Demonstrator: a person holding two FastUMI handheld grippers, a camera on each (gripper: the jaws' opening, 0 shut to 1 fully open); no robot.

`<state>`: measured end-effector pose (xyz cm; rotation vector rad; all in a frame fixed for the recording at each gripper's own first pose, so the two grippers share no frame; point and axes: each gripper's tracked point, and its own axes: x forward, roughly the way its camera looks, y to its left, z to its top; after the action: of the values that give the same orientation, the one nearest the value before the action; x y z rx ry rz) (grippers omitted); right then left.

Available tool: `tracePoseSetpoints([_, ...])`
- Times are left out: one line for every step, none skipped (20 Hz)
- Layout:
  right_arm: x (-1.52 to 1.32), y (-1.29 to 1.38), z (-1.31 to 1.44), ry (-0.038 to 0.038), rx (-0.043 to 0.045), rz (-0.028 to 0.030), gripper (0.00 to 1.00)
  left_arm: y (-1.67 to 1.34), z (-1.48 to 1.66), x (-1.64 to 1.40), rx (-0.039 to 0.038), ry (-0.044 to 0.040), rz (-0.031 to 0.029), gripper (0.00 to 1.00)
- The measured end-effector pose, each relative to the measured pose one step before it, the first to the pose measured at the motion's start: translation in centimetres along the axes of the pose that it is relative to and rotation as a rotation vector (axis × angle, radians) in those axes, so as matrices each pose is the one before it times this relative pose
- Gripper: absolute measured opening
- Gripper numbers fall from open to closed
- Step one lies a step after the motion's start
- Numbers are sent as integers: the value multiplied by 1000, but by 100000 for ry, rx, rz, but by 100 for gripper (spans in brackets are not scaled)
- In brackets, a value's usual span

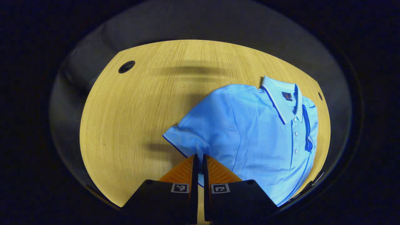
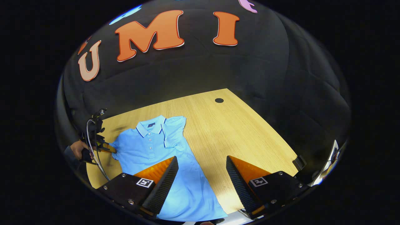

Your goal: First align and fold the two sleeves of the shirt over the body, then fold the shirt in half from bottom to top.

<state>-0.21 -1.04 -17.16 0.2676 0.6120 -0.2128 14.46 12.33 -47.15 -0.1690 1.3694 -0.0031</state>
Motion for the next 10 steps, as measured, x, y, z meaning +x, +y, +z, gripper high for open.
tracePoseSetpoints([-167, -262, -143, -158, 351, -658, 96, -547, 268, -313, 1130, -1817, -2138, 10])
tracePoseSetpoints([-191, -195, -146, 152, 575, -691, 96, -447, 538, -427, 1617, -2324, -1568, 10])
tracePoseSetpoints([-174, -189, -348, 491, 761, -607, 96, -399, 701, -413, 2076, -2804, -859, 10])
tracePoseSetpoints([-84, -69, -198, 224, 731, 34, 96, -536, 736, -325, 1758, -2369, -631, 10])
tracePoseSetpoints([-90, -255, -226, 330, 517, -464, 96, -825, 457, -471, 2517, -1545, -1976, 10])
tracePoseSetpoints([-174, -323, -314, 626, 452, -499, 96, -765, 419, -341, 1231, -1313, -1811, 10])
tracePoseSetpoints([-164, -248, -265, 547, 407, -552, 96, -946, 448, -220, 1307, -1629, -2627, 10])
tracePoseSetpoints([-147, -182, -96, 176, 317, -655, 96, -864, 389, -148, 1529, -1125, -1836, 10])
tracePoseSetpoints([-267, -17, -174, 92, 197, -106, 96, -795, 493, -60, 1501, -1521, -1800, 10])
tracePoseSetpoints([-156, 60, -77, -32, 198, 154, 96, -1113, 564, -5, 1939, -1200, -1978, 10])
